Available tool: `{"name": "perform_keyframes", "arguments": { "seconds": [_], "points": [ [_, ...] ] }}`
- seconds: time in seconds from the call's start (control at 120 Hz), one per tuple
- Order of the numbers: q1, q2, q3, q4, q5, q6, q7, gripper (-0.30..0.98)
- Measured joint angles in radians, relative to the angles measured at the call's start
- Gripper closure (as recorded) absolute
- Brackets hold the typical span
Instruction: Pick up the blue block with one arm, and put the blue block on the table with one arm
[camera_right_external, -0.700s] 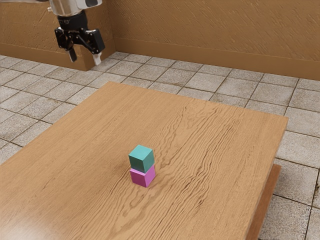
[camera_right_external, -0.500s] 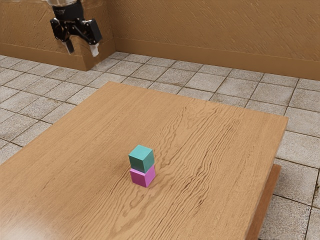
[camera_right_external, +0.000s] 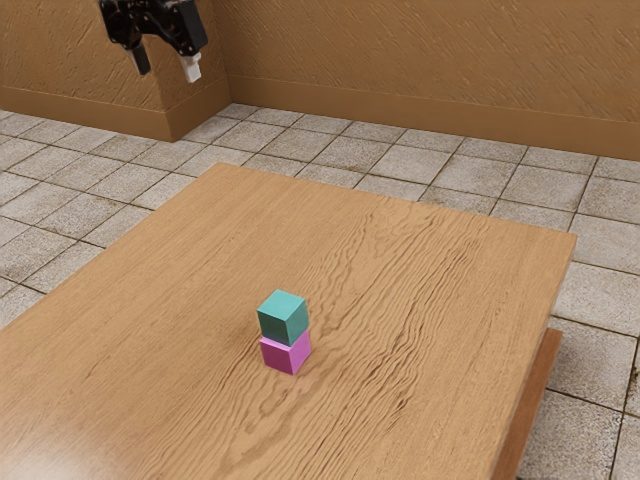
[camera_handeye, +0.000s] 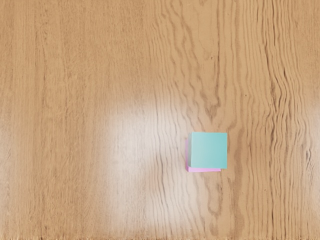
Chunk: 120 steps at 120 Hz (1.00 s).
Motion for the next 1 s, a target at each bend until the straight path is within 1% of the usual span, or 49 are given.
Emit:
{"name": "perform_keyframes", "arguments": {
  "seconds": [0.033,0.067,0.1,0.175,0.217,0.267,0.342,0.417,0.517,0.658,0.767,0.883,1.0],
  "points": [
    [0.0,0.009,0.0,-0.001,-0.001,0.0,0.0,0.0],
    [0.002,-0.002,-0.002,-0.057,-0.002,0.017,-0.001,0.0],
    [0.003,-0.036,-0.004,-0.156,-0.001,0.046,-0.001,0.0],
    [0.017,-0.157,-0.023,-0.501,-0.002,0.149,-0.002,0.0],
    [0.026,-0.201,-0.037,-0.654,-0.001,0.211,-0.007,0.0],
    [0.042,-0.225,-0.066,-0.771,0.009,0.283,-0.011,0.0],
    [0.031,-0.23,-0.088,-0.876,0.019,0.382,-0.017,0.0],
    [0.008,-0.185,-0.095,-0.898,0.027,0.464,-0.023,0.0],
    [-0.017,-0.085,-0.096,-0.853,0.035,0.545,-0.029,0.0],
    [0.013,-0.016,-0.095,-0.819,0.04,0.626,-0.035,0.0],
    [0.003,0.048,-0.095,-0.766,0.043,0.665,-0.04,0.0],
    [-0.016,0.063,-0.094,-0.769,0.044,0.697,-0.053,0.0],
    [-0.032,0.062,-0.094,-0.828,0.044,0.733,-0.067,0.0]
  ]
}}
